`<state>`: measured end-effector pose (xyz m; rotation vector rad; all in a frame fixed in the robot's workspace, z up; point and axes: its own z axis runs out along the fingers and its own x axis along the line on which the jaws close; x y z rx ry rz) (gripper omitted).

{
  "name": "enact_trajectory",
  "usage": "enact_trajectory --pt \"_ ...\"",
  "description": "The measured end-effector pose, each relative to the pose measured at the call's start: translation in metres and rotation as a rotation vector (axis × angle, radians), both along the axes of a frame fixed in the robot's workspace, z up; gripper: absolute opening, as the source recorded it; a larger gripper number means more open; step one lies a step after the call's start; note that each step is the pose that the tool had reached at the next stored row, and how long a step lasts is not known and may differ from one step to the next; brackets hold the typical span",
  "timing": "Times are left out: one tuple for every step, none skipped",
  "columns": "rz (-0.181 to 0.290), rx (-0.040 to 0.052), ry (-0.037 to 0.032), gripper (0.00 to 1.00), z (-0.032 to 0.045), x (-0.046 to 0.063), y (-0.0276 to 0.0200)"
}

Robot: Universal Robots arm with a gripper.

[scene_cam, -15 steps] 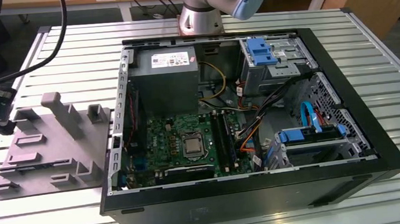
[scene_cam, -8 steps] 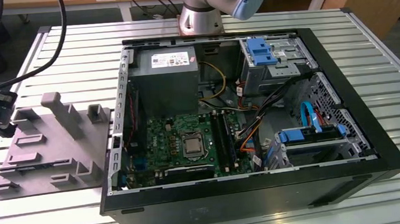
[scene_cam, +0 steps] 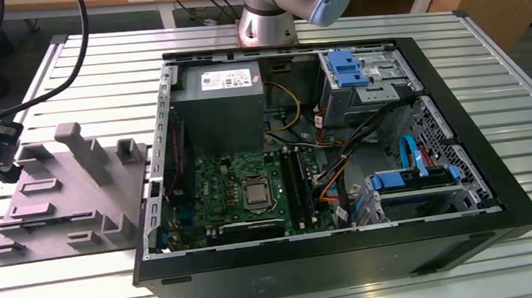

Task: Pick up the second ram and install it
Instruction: 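Pick up the second ram and move it above second insertion slot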

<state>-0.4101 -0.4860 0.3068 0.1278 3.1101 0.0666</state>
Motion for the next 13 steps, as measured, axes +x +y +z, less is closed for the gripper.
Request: enact_trajectory --pt "0.000 0.0000 0.0000 0.11 0.0000 0.0000 0.0000" --pt "0.000 0.0000 0.0000 0.11 0.0000 0.0000 0.0000" --pt "0.000 0.0001 -0.0002 0.11 -0.0002 -0.0001 0.0000" --pt "0.001 0.0000 -0.0001 0.11 -0.0002 -0.0001 0.0000" --pt "0.008 0.0000 0.0001 0.11 -0.0003 -0.0002 0.0000" --pt "0.022 0.0000 0.0000 0.11 -0.0005 -0.0002 0.0001" --pt "0.039 0.0001 -0.0002 0.11 -0.0008 -0.0001 0.0001" --pt "0.057 0.0001 -0.0001 0.11 -0.0010 -0.0001 0.0000" --pt "0.075 0.0000 0.0000 0.11 -0.0013 -0.0001 0.0000" --pt "0.094 0.0000 0.0000 0.11 -0.0016 -0.0001 0.0000" --pt "0.112 0.0000 0.0000 0.11 -0.0019 -0.0001 0.0000" --pt "0.130 0.0000 0.0000 0.11 -0.0022 -0.0001 0.0000" --pt "0.149 0.0000 0.0000 0.11 -0.0026 -0.0001 0.0000"
